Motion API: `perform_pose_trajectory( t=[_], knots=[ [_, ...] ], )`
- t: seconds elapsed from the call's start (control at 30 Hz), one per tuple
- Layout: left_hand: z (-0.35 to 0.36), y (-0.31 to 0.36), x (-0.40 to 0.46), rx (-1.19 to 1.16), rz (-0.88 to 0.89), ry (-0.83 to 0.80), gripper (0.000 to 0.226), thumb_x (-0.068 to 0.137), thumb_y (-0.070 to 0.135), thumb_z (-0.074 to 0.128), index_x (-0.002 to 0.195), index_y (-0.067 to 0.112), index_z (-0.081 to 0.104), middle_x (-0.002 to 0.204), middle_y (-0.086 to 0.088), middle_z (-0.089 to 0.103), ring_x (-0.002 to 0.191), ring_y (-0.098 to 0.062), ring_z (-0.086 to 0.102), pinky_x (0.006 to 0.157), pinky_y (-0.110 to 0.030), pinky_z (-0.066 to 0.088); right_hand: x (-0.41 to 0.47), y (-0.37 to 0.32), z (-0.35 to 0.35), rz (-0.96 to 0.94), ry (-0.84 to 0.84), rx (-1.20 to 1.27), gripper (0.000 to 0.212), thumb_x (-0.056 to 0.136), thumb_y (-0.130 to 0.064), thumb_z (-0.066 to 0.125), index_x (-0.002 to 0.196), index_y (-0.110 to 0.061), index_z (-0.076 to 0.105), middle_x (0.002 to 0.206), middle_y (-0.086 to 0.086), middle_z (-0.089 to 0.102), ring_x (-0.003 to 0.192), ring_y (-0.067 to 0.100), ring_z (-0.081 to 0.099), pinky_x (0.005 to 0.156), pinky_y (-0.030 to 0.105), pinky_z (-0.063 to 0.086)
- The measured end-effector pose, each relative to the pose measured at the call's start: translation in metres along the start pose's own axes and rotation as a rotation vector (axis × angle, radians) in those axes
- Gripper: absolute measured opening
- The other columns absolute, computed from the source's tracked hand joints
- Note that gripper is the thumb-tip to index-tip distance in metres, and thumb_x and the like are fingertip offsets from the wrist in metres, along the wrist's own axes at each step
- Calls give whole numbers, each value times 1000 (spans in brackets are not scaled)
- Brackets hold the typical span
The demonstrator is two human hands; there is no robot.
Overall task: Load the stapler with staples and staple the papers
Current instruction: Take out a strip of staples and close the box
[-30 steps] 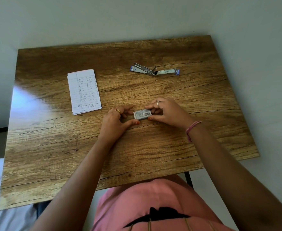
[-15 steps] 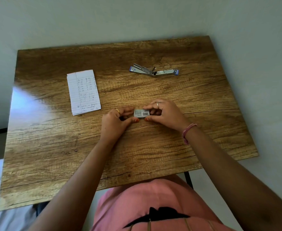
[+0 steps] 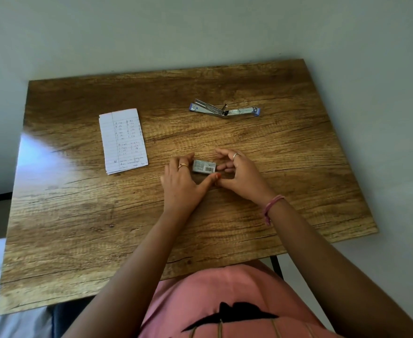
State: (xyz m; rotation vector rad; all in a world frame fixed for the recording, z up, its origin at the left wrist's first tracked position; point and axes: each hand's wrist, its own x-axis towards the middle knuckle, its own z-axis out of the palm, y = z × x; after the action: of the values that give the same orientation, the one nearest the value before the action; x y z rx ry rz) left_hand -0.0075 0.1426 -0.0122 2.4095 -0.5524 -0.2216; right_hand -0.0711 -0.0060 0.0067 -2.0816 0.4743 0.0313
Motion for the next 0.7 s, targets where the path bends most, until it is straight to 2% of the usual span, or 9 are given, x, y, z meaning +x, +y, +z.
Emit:
perform_pose_trajectory(
  t=[0.07, 0.13, 0.27, 0.37, 0.43, 0.53, 0.7],
  knots=[
    [2, 3, 2, 42, -35, -2, 77, 73, 64, 64, 132, 16, 47, 124, -4, 47, 117, -22, 43, 92, -37, 32, 0, -1, -3, 12, -27, 9, 70, 75, -8, 76, 137, -20, 45, 128, 1, 52, 100, 5, 61, 85, 15, 51],
    [2, 5, 4, 74, -50, -15, 75, 75, 65, 62, 131, 17, 46, 125, -4, 46, 118, -23, 42, 94, -41, 32, -3, -3, -10, -20, -18, -5, 61, 79, -5, 72, 133, -20, 49, 123, -1, 57, 96, 2, 61, 81, 14, 52],
    [2, 4, 5, 50, -49, -31, 73, 75, 65, 61, 131, 20, 45, 124, -2, 45, 118, -20, 40, 96, -39, 30, -16, 9, -38, -109, 184, -105, 27, 87, -20, 62, 114, -18, 64, 108, -3, 65, 95, 6, 62, 81, 24, 55],
    [4, 3, 3, 37, -34, -1, 70, 77, 60, 63, 131, 19, 46, 122, -3, 46, 117, -21, 41, 95, -39, 29, -26, 30, -62, -54, 283, -116, 20, 88, -24, 62, 105, -16, 68, 102, -1, 68, 95, 10, 63, 82, 26, 55],
    [5, 3, 4, 37, -31, 15, 69, 77, 58, 64, 131, 17, 46, 122, -4, 47, 117, -22, 42, 95, -40, 29, -31, 42, -72, -45, 257, -120, 16, 86, -19, 67, 101, -16, 70, 101, 0, 69, 95, 10, 63, 83, 23, 53],
    [6, 3, 5, 41, -43, 14, 68, 78, 56, 64, 131, 17, 46, 124, -5, 47, 119, -22, 41, 97, -41, 28, -37, 51, -75, -32, 126, -87, 18, 82, -14, 71, 100, -20, 69, 103, 0, 69, 89, 5, 64, 76, 13, 50],
    [3, 4, 8, -28, -52, 13, 65, 80, 51, 65, 132, 18, 45, 126, -2, 45, 120, -18, 41, 98, -38, 27, -33, 56, -72, -67, 110, -115, 23, 79, -16, 75, 101, -21, 70, 101, -5, 64, 83, 5, 60, 72, 14, 50]
  ],
)
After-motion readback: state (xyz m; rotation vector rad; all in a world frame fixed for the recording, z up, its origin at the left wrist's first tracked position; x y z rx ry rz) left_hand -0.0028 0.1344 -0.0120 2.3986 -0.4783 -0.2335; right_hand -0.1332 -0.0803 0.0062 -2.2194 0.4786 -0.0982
